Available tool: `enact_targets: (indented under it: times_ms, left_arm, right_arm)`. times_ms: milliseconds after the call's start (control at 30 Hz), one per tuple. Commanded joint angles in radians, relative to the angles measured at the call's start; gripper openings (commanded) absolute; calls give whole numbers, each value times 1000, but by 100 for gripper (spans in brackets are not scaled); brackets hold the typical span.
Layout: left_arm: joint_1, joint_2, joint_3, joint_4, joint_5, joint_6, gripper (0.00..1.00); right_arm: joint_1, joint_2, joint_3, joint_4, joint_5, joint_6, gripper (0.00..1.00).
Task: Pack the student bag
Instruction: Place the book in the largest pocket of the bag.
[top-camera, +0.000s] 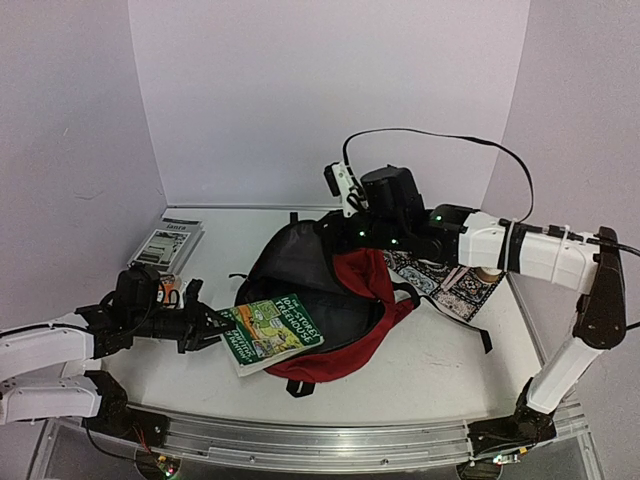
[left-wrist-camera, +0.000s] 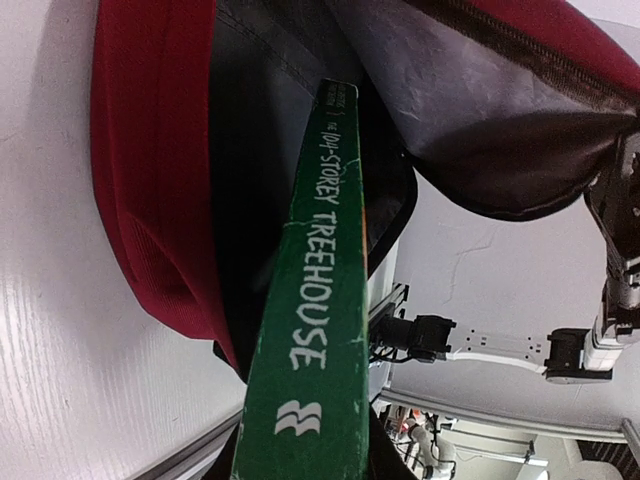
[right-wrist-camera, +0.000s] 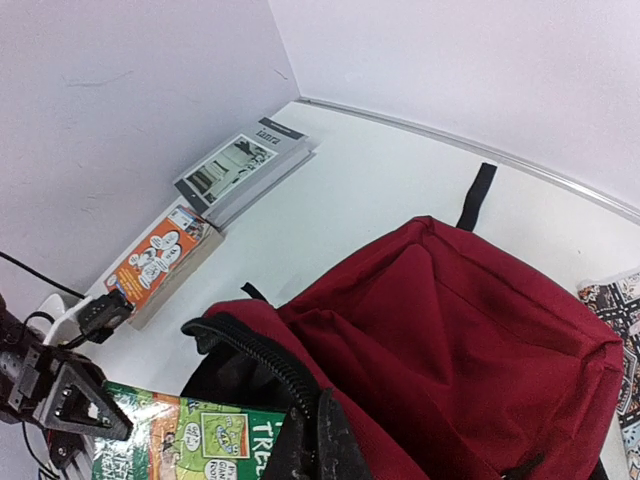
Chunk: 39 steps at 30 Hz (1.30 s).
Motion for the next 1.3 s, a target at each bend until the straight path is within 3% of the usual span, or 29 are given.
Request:
enact_targets:
  times_ms: [0,567,900,1267]
  left_arm:
    - [-8,-6,94,154,-57,-54,0]
    - [-71,238,225,321,-153,-115,0]
    - [-99,308,200,390,-258,-155,0]
    - [-103,435,211,622,-358,-214,0]
  right_arm:
    - [16,-65,-6,110,-55,1,0]
    - [95,-71,1,204,-36,20,0]
    - [112,-83,-18,228,-29,19,0]
    - [142,-104,-70,278,-45,52,0]
